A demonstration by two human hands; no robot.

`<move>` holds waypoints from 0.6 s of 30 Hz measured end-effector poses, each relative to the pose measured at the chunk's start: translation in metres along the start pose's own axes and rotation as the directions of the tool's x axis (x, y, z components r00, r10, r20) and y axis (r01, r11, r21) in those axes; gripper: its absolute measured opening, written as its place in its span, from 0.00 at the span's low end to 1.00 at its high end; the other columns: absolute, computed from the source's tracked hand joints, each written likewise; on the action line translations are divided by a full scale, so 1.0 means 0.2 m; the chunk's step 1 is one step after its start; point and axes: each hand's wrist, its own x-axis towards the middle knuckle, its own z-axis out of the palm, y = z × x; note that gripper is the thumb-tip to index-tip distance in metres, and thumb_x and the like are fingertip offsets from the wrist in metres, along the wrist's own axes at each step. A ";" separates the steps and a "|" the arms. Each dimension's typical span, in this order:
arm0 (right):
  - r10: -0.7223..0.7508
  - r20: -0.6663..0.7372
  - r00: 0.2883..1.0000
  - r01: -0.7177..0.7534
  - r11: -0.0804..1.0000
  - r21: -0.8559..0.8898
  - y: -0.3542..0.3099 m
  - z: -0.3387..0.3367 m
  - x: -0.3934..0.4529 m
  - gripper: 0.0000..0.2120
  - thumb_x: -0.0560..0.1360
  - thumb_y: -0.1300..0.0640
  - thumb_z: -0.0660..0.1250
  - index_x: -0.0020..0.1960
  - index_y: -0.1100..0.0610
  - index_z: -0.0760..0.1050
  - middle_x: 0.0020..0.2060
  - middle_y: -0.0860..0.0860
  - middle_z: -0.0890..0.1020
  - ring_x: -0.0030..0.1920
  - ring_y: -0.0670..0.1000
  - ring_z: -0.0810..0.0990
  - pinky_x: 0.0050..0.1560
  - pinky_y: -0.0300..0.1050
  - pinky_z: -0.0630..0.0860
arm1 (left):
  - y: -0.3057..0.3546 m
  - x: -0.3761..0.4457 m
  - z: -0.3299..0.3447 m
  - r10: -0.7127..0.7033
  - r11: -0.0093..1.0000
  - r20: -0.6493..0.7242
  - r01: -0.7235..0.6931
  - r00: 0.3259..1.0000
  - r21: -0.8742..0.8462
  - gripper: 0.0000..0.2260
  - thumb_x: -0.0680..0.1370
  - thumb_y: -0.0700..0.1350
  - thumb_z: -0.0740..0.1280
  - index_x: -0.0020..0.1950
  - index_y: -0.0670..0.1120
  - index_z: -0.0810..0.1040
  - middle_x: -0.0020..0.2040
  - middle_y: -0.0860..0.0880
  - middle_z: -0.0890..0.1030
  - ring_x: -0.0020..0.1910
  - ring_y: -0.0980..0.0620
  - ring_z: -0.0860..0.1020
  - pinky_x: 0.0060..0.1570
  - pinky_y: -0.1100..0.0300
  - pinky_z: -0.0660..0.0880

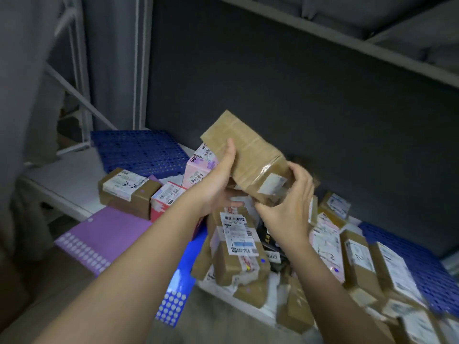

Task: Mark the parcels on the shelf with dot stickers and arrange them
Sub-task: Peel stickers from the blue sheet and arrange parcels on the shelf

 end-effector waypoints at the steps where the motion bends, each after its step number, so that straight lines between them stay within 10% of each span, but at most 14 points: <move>1: -0.006 0.032 0.999 0.005 1.000 0.019 -0.02 -0.02 -0.04 0.41 0.61 0.58 0.78 0.69 0.56 0.61 0.65 0.52 0.65 0.66 0.50 0.64 0.67 0.43 0.62 | 0.01 -0.04 0.01 0.019 1.000 0.010 -0.018 1.000 -0.005 0.32 0.70 0.73 0.53 0.66 0.55 0.69 0.58 0.50 0.80 0.57 0.49 0.78 0.58 0.45 0.75; 10: 0.251 0.098 0.963 -0.260 0.765 0.590 -0.17 -0.24 -0.22 0.13 0.72 0.48 0.68 0.53 0.51 0.71 0.54 0.50 0.73 0.56 0.43 0.74 0.57 0.37 0.70 | -0.09 -0.29 0.04 0.139 0.981 0.032 -0.133 0.990 -0.144 0.21 0.78 0.51 0.63 0.69 0.47 0.69 0.62 0.46 0.79 0.61 0.46 0.78 0.54 0.46 0.78; 14: 0.452 0.256 0.855 -0.476 0.487 0.732 -0.18 -0.29 -0.23 0.32 0.67 0.51 0.76 0.66 0.44 0.65 0.66 0.47 0.72 0.64 0.43 0.73 0.61 0.43 0.73 | -0.14 -0.36 0.01 0.147 0.976 0.072 -0.133 0.987 -0.175 0.22 0.76 0.51 0.63 0.70 0.49 0.70 0.66 0.46 0.76 0.63 0.45 0.75 0.52 0.48 0.79; 18: 0.402 0.463 0.790 -0.590 0.296 0.751 -0.18 -0.31 -0.26 0.31 0.65 0.53 0.72 0.66 0.51 0.69 0.56 0.46 0.82 0.57 0.46 0.80 0.55 0.47 0.76 | -0.16 -0.41 0.00 0.138 0.980 0.029 -0.133 0.990 -0.145 0.17 0.81 0.47 0.58 0.69 0.49 0.69 0.63 0.46 0.76 0.59 0.47 0.76 0.59 0.45 0.73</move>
